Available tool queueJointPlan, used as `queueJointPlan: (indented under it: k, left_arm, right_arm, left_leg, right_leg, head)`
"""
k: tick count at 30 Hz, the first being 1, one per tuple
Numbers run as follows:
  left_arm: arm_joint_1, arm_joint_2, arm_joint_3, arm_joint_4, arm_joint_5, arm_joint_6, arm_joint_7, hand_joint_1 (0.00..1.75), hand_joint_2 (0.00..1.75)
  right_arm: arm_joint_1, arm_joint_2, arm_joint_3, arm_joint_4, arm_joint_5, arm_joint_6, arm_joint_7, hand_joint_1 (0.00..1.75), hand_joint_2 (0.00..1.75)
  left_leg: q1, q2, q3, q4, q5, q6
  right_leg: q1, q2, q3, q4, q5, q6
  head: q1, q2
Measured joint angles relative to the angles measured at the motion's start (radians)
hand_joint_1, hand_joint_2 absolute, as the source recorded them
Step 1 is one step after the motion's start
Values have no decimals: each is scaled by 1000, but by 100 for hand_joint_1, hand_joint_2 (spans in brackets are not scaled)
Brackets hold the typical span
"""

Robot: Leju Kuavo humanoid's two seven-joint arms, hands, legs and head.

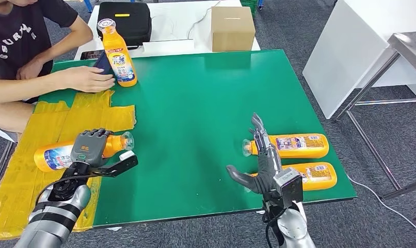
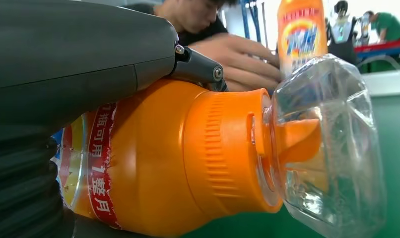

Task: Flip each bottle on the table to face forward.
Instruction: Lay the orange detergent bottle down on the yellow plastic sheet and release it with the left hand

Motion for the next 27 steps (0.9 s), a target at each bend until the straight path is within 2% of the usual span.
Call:
queueJointPlan:
  k: [8,9,12,13,16,27]
  left_arm:
    - [-63,-9,1,142,13,29,5,175,175]
    - [-74,-10,2,164,22,39,0,150,175]
    - [-100,-16,9,223,60,46,-35,19,175]
    - [-105,-19,14,240,82,39,-53,0,175]
    - [-117,-31,31,278,141,22,-95,0,175]
    - [-145,-50,59,338,171,12,-104,0,175]
  right_arm:
    - [-21,2,11,21,-1,2,0,0,175]
    - [-25,3,13,25,-1,3,0,0,175]
    - [-35,3,17,38,-2,3,1,0,175]
    - [-37,3,18,42,-2,3,2,0,175]
    - [-42,3,22,53,-4,3,5,0,175]
    - [-51,5,26,80,-6,3,7,0,175]
  left_leg:
    - [0,0,-1,0,0,0]
    - [0,0,-1,0,0,0]
    - [0,0,-1,0,0,0]
    - [0,0,-1,0,0,0]
    - [0,0,-1,0,0,0]
    - [0,-1,0,0,0,0]
  right_leg:
    - [0,0,-1,0,0,0]
    - [0,0,-1,0,0,0]
    - [0,0,-1,0,0,0]
    - [0,0,-1,0,0,0]
    - [0,0,0,0,0,0]
    - [0,0,1,0,0,0]
  head:
    - [0,0]
    - [0,0]
    - [0,0]
    - [0,0]
    - [0,0]
    - [0,0]
